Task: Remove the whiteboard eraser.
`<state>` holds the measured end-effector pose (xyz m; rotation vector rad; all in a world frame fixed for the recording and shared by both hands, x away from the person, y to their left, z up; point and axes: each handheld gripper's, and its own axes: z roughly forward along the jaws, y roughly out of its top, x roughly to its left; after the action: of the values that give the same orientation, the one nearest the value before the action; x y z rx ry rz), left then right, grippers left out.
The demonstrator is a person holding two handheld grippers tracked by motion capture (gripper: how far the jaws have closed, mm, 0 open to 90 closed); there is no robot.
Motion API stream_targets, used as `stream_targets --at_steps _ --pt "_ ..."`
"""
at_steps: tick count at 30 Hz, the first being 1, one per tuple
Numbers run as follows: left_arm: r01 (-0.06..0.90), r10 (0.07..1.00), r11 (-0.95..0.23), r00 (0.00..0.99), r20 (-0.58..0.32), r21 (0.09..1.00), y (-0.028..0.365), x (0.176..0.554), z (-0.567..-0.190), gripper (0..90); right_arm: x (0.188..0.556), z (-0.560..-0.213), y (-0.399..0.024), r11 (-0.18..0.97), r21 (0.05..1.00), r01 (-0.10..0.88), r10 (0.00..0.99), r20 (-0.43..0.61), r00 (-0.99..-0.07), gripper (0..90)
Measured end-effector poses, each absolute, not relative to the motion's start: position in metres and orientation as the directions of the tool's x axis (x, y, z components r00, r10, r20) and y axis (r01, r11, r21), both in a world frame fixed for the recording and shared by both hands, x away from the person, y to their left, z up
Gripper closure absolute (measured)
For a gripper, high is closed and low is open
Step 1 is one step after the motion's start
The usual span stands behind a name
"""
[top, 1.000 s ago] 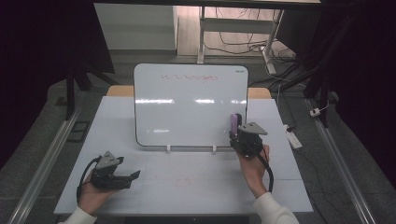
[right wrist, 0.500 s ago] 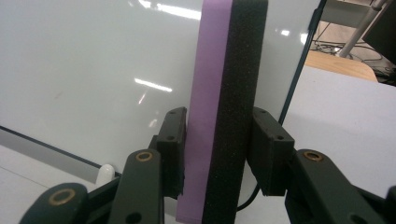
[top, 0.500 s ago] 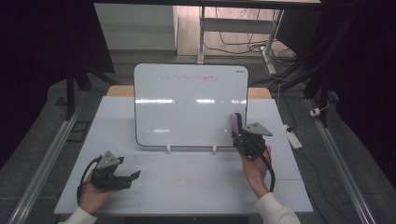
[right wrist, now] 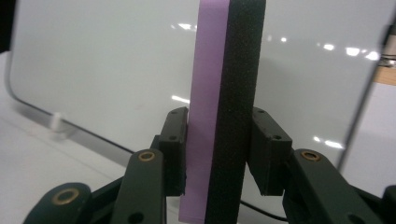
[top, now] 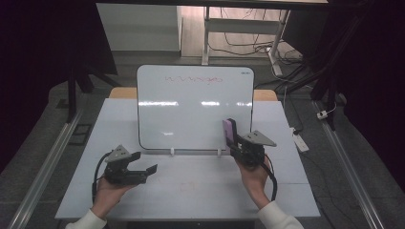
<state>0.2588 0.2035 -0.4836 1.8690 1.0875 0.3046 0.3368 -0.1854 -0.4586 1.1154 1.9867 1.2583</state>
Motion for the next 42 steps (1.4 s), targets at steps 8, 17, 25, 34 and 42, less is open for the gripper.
stream_targets --at_steps 8,17,25,34,42 --pt "0.515 0.747 -0.160 0.621 -0.237 0.842 0.168 0.274 -0.455 15.8 0.326 -0.462 -0.164 0.227 0.916 0.330 0.814 0.007 -0.580 61.5" --pt "0.529 0.726 -0.132 0.627 -0.281 0.838 0.148 0.285 -0.447 16.2 0.316 -0.467 -0.148 0.222 0.918 0.328 0.767 0.043 -0.641 61.5" --pt "0.541 0.705 -0.114 0.635 -0.316 0.833 0.127 0.302 -0.446 15.7 0.306 -0.470 -0.133 0.222 0.926 0.304 0.722 0.053 -0.689 61.5" --pt "0.546 0.687 -0.111 0.646 -0.333 0.830 0.110 0.313 -0.449 15.3 0.299 -0.474 -0.121 0.215 0.936 0.278 0.693 0.054 -0.719 61.5" --pt "0.560 0.654 -0.102 0.660 -0.369 0.822 0.103 0.318 -0.451 16.6 0.295 -0.475 -0.116 0.196 0.947 0.254 0.673 0.058 -0.737 61.5"
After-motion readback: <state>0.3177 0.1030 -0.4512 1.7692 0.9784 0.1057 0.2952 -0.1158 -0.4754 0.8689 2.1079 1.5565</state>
